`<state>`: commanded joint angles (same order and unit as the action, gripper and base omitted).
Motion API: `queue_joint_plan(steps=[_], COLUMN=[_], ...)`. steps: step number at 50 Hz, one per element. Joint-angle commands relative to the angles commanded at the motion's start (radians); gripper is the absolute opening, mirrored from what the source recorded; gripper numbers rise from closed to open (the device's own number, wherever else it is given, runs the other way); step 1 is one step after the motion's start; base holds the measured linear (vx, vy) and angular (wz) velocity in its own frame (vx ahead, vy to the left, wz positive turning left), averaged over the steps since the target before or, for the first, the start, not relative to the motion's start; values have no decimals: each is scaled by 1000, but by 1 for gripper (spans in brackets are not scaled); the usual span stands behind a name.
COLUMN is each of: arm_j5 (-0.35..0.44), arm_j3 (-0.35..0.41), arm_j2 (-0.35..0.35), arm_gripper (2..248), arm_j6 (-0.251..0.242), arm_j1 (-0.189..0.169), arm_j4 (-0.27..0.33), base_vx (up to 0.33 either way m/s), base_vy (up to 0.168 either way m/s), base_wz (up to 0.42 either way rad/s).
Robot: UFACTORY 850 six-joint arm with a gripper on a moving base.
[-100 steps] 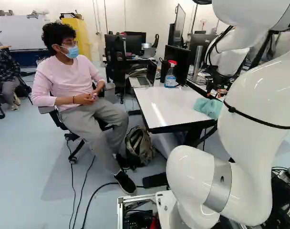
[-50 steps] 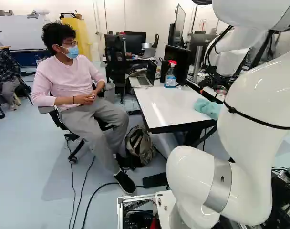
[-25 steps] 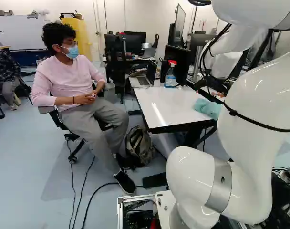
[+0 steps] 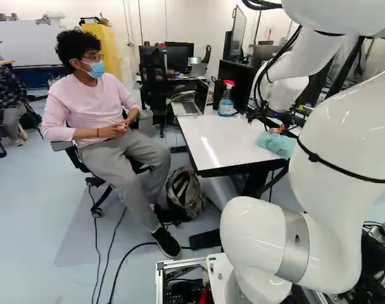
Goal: Clean the table with the green towel
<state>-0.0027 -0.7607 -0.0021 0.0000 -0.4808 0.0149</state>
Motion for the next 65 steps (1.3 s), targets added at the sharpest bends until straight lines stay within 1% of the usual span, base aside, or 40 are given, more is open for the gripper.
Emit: queue_joint_plan(steps=[18, 44, 65], arm_j5=[163, 445, 624], arm_j3=[125, 342, 480], arm_j2=[52, 143, 201], arm_gripper=[247, 247, 247], arm_j6=[0, 0, 0], arm_j1=[90, 244, 343], arm_j4=[-3, -8, -11], base_vx=[0, 0, 0], base_vy=[0, 0, 0], base_wz=[0, 0, 0])
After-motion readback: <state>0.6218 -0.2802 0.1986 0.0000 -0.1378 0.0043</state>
